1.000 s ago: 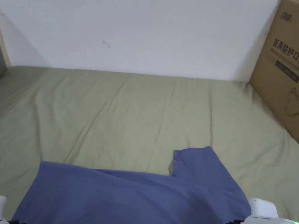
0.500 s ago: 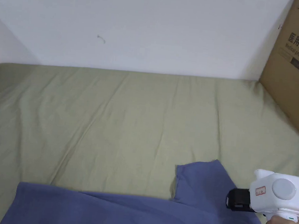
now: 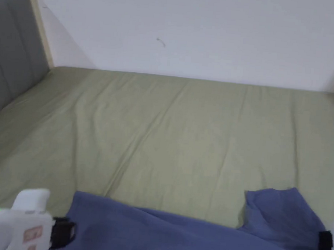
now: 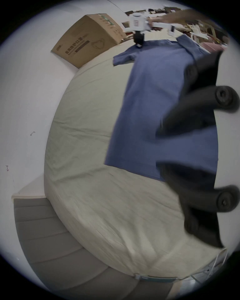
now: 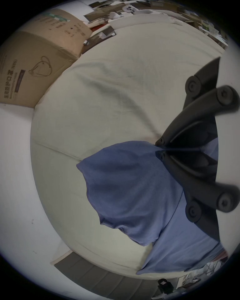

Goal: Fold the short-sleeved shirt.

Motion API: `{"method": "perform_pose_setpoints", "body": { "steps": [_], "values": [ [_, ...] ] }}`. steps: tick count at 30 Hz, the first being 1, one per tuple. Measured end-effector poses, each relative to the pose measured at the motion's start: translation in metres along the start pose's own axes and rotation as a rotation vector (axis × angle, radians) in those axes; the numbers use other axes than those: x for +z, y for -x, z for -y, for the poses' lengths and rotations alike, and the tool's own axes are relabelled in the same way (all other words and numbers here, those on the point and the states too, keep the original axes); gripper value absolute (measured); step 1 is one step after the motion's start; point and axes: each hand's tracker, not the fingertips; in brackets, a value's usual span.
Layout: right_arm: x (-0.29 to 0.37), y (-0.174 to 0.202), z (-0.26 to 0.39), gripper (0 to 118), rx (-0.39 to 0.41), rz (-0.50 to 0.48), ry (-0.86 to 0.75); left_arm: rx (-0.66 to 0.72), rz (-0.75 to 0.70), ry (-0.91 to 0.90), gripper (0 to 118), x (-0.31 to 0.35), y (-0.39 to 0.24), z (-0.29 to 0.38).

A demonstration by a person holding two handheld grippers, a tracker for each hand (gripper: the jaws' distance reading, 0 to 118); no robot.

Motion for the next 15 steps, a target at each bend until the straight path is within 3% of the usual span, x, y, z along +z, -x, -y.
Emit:
{"method": "perform_pose_setpoints", "body": {
  "steps": [2, 3, 7, 9, 11, 13, 15],
  "values": [
    [0.000, 0.001, 0.001, 2, 0.006, 0.002, -0.004, -0.009, 0.002, 0.021, 105, -0.023, 0.001, -0.031],
    [-0.003, 0.000, 0.001, 2, 0.016, 0.007, -0.004, -0.017, -0.027, 0.038, 109, -0.033, 0.000, -0.044],
    [-0.008, 0.004, 0.000, 2, 0.042, 0.020, 0.005, -0.032, -0.068, 0.064, 108, -0.078, -0.005, -0.087],
    [-0.012, 0.004, 0.000, 2, 0.042, 0.025, 0.011, -0.024, -0.089, 0.126, 103, -0.105, -0.006, -0.094],
    [-0.014, 0.004, 0.000, 2, 0.046, 0.029, 0.016, -0.028, -0.098, 0.239, 77, -0.131, -0.007, -0.093],
    [-0.013, 0.004, -0.001, 2, 0.055, 0.033, 0.016, -0.117, -0.157, 0.229, 73, -0.143, -0.011, -0.082],
    [-0.010, 0.006, -0.001, 2, 0.064, 0.035, 0.017, -0.109, -0.146, 0.195, 39, -0.131, -0.018, -0.081]
  ]
}}
